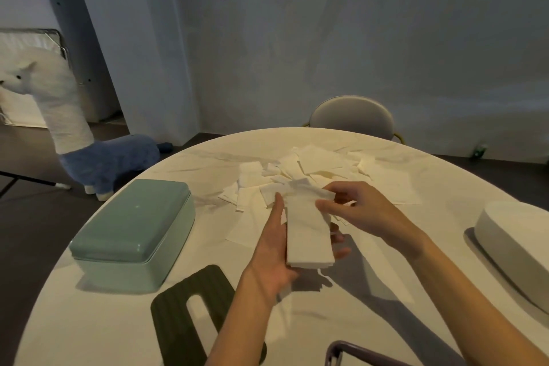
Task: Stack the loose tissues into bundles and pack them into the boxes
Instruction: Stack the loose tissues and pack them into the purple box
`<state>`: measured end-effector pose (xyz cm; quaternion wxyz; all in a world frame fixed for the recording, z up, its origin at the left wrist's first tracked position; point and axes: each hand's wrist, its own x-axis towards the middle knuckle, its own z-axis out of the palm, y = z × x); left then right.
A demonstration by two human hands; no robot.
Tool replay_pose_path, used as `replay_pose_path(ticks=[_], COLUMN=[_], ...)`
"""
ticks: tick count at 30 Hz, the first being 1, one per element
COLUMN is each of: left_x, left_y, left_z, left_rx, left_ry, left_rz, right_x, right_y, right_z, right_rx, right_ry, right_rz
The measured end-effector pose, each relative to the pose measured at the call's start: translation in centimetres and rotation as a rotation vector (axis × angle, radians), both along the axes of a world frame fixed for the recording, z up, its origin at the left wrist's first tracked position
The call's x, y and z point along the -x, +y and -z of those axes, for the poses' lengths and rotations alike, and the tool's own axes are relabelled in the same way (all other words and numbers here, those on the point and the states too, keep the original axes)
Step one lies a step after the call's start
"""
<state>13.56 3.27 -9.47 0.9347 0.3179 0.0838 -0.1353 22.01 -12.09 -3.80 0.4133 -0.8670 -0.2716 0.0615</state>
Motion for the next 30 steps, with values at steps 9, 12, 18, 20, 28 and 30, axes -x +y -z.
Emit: replay_pose_path(ticks=[9, 12, 18, 20, 28, 30], left_x=[0.6, 0.9, 0.9, 1.0, 0.4, 0.3], left_y=[-1.3, -1.3, -1.3, -1.4, -1.7, -1.9], left_z=[0.2, 0.4, 0.4, 0.3, 0.9, 1.0], left_rx=[-0.326, -0.333, -0.363, -0.334, -0.22, -0.197], left_ry=[-0.048, -0.066, -0.119, -0.117, -0.038, -0.039], left_rz=[0.089, 0.092, 0.133, 0.16, 0.043, 0.004], right_x=[-1.0, -1.0, -1.1, -1.4, -0.4, 0.3], right_y=[-0.6, -1.0, -1.3, -1.5, -3.0, -3.4], right_z=[0.5, -0.1, 0.2, 0.1, -3.4, -4.1], right_rx=[-0.018, -0.073, 0.006, -0.063, -0.464, -0.493], right_ry=[-0.158, -0.223, -0.124, -0.194, -0.25, -0.064], right_rz=[0.064, 0.057, -0.033, 0.036, 0.077, -0.107])
